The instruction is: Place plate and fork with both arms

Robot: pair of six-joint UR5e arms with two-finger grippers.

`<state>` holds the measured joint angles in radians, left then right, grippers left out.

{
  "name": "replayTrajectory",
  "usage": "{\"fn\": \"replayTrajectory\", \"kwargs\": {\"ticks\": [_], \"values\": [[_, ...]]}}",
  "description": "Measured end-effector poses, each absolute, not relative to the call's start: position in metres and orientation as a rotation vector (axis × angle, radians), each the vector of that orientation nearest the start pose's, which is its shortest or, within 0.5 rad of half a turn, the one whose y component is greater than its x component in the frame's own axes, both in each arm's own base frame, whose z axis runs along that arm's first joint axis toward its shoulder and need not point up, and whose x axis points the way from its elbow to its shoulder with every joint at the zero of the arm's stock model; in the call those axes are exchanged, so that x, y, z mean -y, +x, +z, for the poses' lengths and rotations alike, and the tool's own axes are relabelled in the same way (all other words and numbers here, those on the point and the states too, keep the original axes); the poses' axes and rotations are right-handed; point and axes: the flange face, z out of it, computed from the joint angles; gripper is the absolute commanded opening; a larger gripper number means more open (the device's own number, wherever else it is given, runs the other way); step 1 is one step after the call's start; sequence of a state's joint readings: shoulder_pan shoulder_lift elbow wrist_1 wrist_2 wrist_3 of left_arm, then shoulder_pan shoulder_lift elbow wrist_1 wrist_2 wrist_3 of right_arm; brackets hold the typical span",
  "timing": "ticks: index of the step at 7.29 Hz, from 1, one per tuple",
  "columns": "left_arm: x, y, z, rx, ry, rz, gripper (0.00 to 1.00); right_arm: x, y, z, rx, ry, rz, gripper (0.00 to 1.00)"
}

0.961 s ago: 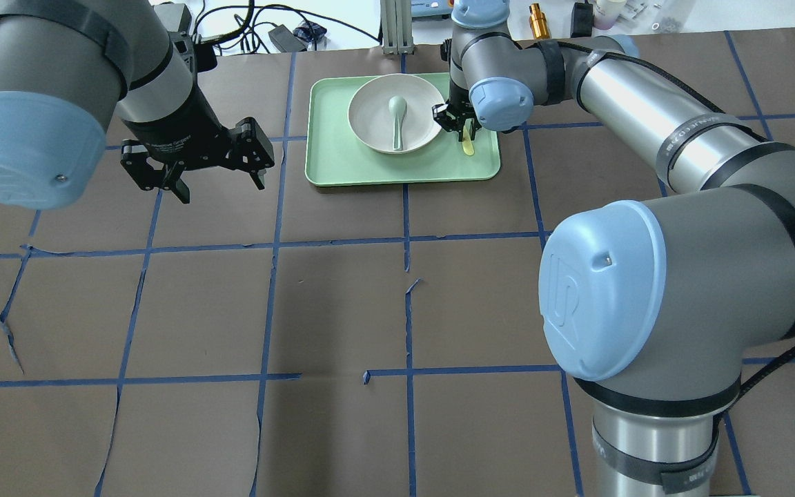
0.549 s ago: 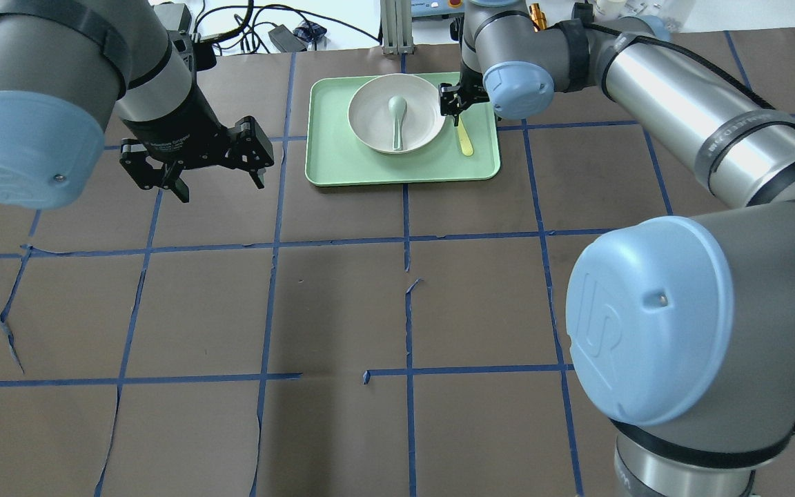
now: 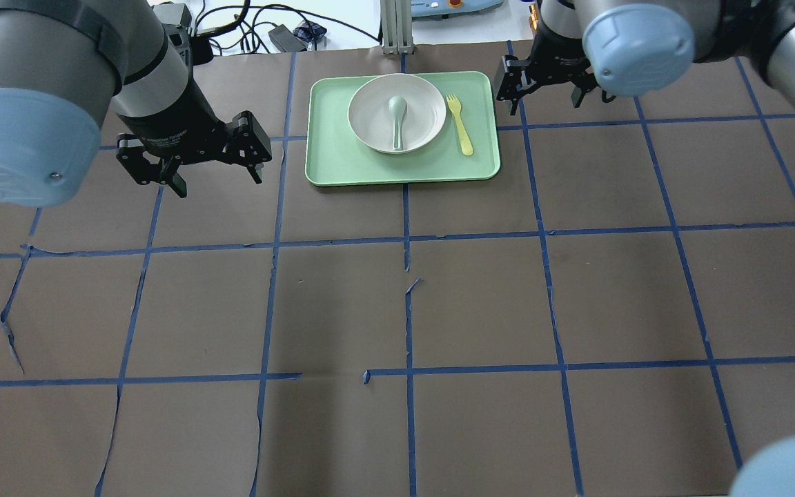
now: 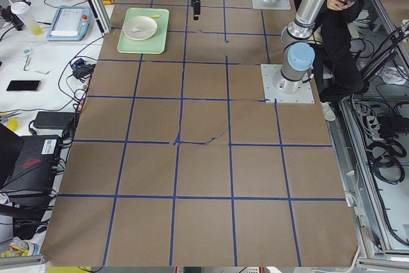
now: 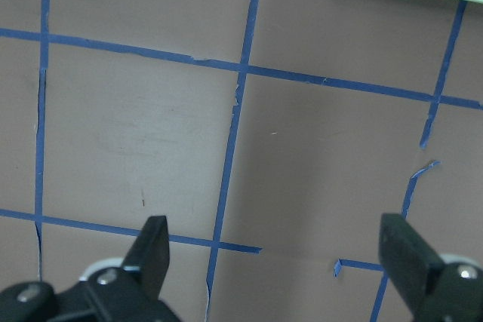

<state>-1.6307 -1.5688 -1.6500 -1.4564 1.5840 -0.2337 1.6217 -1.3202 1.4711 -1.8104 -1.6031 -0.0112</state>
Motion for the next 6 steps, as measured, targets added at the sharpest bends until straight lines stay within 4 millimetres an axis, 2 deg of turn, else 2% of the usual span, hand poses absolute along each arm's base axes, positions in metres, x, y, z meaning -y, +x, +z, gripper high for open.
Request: {"fn": "replayTrajectory", "kwargs": {"ticks": [1, 2, 3, 6], "values": [[0.484, -0.161, 0.463, -3.122, -0.273, -0.066, 1.00, 0.559, 0.153, 0.450, -3.172, -0.099, -0.052, 1.00], [0.484, -0.160, 0.463, -3.123, -0.273, -0.070, 1.00, 0.532, 0.150, 0.468, -3.174, -0.098, 0.022, 1.00], [0.484, -0.160, 0.465, -3.123, -0.272, -0.078, 1.00, 0.516, 0.150, 0.479, -3.172, -0.095, 0.046, 1.00], [0.482, -0.160, 0.469, -3.122, -0.270, -0.092, 1.00, 0.511, 0.153, 0.482, -3.169, -0.093, 0.046, 1.00]]}}
